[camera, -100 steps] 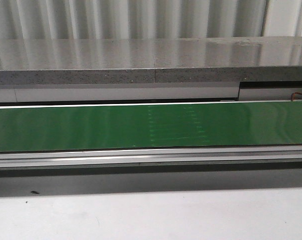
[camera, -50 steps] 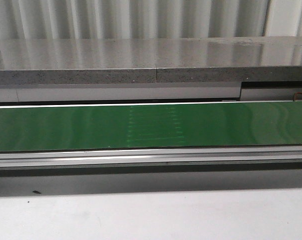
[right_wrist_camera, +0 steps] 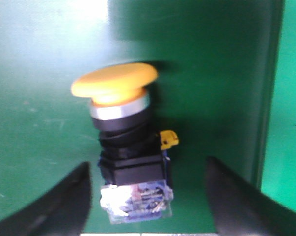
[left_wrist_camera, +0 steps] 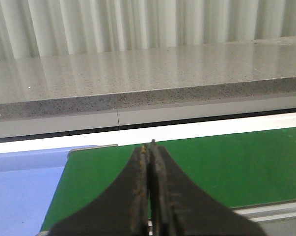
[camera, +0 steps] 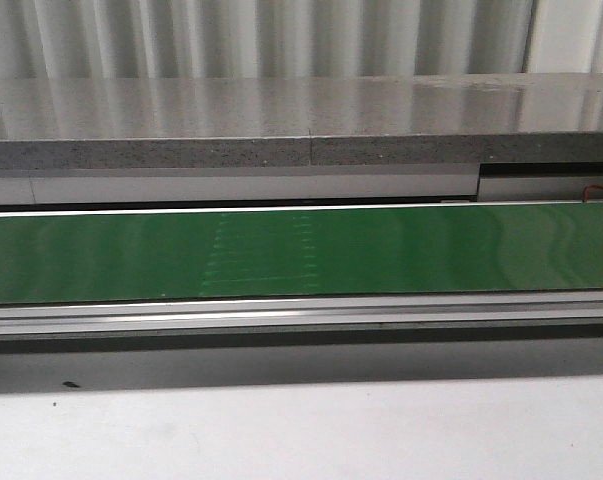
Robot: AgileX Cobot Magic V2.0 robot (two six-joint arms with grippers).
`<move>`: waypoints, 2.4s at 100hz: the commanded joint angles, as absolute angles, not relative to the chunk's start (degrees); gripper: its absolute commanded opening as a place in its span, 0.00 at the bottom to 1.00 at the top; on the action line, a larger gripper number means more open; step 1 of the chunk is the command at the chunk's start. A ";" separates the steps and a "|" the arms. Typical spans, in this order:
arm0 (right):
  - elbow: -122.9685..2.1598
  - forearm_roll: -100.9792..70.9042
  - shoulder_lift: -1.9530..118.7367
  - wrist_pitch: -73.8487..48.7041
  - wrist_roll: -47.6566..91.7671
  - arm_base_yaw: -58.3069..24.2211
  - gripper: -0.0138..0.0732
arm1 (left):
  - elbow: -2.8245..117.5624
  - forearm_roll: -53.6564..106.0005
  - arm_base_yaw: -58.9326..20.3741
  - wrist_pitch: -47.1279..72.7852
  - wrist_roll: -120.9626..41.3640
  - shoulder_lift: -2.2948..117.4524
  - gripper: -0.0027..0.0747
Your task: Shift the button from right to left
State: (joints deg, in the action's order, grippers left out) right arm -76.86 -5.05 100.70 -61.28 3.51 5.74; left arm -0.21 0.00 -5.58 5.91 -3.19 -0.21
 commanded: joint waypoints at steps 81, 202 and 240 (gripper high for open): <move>-63.57 -10.75 67.47 -48.28 10.16 2.99 0.08 | -2.44 0.41 -5.83 1.64 -3.31 -2.08 0.01; -20.34 -10.70 9.62 -23.26 11.89 2.99 0.08 | -2.44 0.41 -5.83 0.00 -3.31 -2.08 0.01; -20.11 -10.70 8.59 -21.99 11.89 2.99 0.08 | 8.84 3.01 -5.83 9.53 -3.31 2.72 0.01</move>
State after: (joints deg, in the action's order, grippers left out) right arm -18.80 -10.21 7.98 -26.96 11.36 2.92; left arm 2.37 2.40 -5.58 8.10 -3.19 0.00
